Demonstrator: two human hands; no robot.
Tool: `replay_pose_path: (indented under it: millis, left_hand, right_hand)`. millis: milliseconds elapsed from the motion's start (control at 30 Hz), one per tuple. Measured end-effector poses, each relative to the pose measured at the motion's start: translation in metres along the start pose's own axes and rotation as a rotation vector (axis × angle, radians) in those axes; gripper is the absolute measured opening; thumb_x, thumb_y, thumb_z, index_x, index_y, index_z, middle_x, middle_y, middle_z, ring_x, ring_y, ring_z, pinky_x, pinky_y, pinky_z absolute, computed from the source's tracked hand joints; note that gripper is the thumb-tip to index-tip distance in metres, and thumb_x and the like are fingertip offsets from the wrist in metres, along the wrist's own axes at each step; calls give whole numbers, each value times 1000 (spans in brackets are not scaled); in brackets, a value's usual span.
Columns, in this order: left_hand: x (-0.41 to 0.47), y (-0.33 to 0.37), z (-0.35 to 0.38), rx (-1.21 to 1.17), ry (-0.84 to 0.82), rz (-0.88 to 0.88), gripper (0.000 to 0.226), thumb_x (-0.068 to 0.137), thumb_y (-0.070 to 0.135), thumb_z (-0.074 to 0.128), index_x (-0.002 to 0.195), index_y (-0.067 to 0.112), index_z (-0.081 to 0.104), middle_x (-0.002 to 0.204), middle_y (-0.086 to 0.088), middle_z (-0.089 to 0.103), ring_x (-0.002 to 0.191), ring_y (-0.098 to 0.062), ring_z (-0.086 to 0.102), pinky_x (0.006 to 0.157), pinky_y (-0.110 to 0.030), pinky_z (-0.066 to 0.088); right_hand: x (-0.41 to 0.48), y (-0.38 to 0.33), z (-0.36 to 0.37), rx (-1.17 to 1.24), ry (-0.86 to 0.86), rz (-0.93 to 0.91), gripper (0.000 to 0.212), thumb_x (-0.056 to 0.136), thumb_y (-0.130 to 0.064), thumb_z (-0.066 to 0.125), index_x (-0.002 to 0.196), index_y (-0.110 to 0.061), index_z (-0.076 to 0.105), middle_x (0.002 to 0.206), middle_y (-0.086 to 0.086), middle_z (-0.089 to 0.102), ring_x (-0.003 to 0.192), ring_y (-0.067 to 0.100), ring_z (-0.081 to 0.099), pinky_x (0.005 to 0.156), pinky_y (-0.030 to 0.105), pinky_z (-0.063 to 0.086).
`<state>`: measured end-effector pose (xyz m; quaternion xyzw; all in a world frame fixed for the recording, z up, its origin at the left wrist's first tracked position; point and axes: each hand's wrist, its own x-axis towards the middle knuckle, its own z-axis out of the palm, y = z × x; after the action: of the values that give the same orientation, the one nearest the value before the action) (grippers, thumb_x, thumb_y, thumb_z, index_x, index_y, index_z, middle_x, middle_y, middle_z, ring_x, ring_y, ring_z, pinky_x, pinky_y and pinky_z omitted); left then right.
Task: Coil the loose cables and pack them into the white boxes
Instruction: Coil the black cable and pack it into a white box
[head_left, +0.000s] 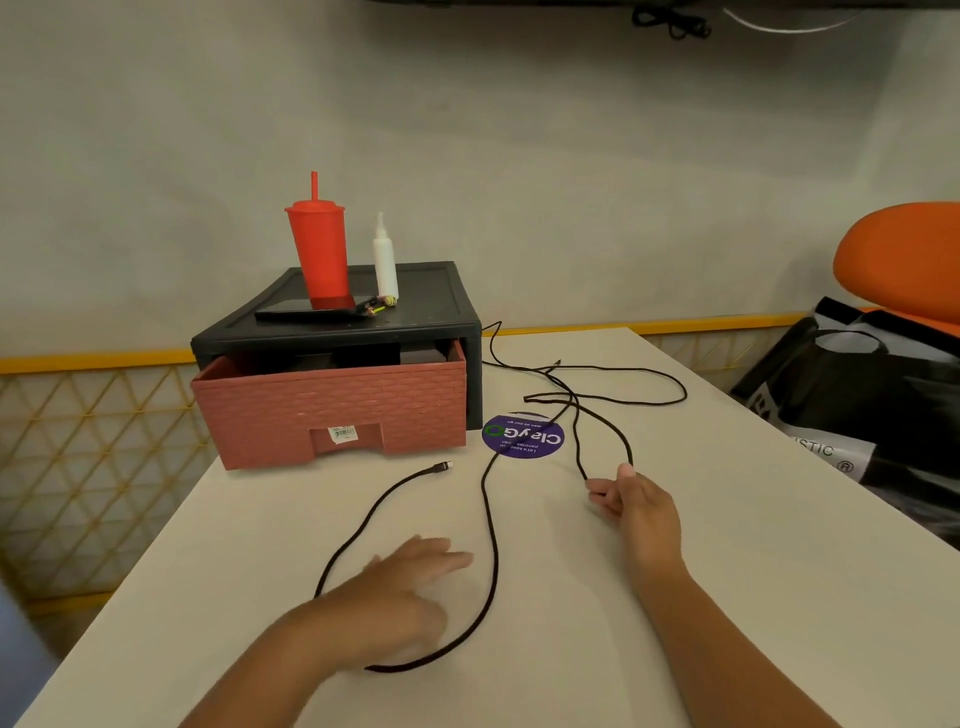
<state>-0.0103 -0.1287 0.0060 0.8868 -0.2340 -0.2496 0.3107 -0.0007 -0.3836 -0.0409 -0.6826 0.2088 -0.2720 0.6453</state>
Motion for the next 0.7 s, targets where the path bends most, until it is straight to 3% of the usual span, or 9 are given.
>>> replay_pose_path:
  millis: [133, 233, 300, 433, 567, 633, 700]
  left_hand:
    - [50, 20, 23, 49, 137, 14, 63, 86, 41, 46, 145, 32, 27, 158, 8, 1, 144, -9, -13, 118, -36, 0]
    - [82, 19, 38, 314, 177, -45, 58, 98, 46, 29, 150, 30, 10, 158, 2, -9, 144, -18, -15, 118, -41, -2]
    - [90, 13, 46, 464, 212, -91, 61, 98, 50, 20, 150, 26, 1, 158, 2, -12, 145, -17, -13, 117, -44, -5]
    - [84, -8, 41, 474, 319, -216, 66, 97, 52, 15, 150, 18, -4, 158, 4, -11, 145, -13, -9, 117, -44, -4]
    - [63, -41, 18, 410, 516, -487, 75, 94, 57, 17, 150, 9, 2, 159, -3, -2, 146, -18, -1, 117, -43, 5]
    - [51, -52, 10, 372, 594, -604, 80, 92, 59, 18, 148, 3, 7, 158, -8, 5, 145, -23, 5, 116, -43, 11]
    - [41, -55, 6, 374, 621, -677, 81, 92, 59, 17, 146, -1, 15, 156, -12, 13, 144, -26, 8, 115, -42, 15]
  right_hand:
    - [3, -3, -8, 455, 34, 141, 44, 101, -25, 33, 63, -5, 44, 93, 13, 69, 90, 24, 64, 86, 32, 48]
    - [9, -1, -24, 868, 132, 236, 44, 101, -31, 31, 67, -8, 46, 83, 10, 73, 94, 24, 64, 84, 29, 48]
    - [15, 2, -32, 983, 227, 225, 43, 101, -33, 31, 72, -8, 50, 85, 9, 73, 95, 22, 65, 83, 29, 48]
    - [26, 4, -37, 926, 381, 186, 39, 100, -31, 33, 75, -9, 55, 100, 8, 66, 95, 17, 65, 89, 27, 47]
    - [41, -2, -53, 761, 559, 183, 29, 91, -21, 42, 66, -14, 56, 86, -5, 63, 80, 8, 60, 75, 16, 42]
    - [42, -3, -55, 588, 592, 167, 29, 87, -25, 46, 62, -17, 59, 75, -7, 57, 70, 8, 50, 69, 17, 37]
    - [37, -1, -49, 372, 566, 88, 36, 87, -37, 42, 75, -15, 68, 70, -10, 50, 74, 10, 45, 77, 24, 35]
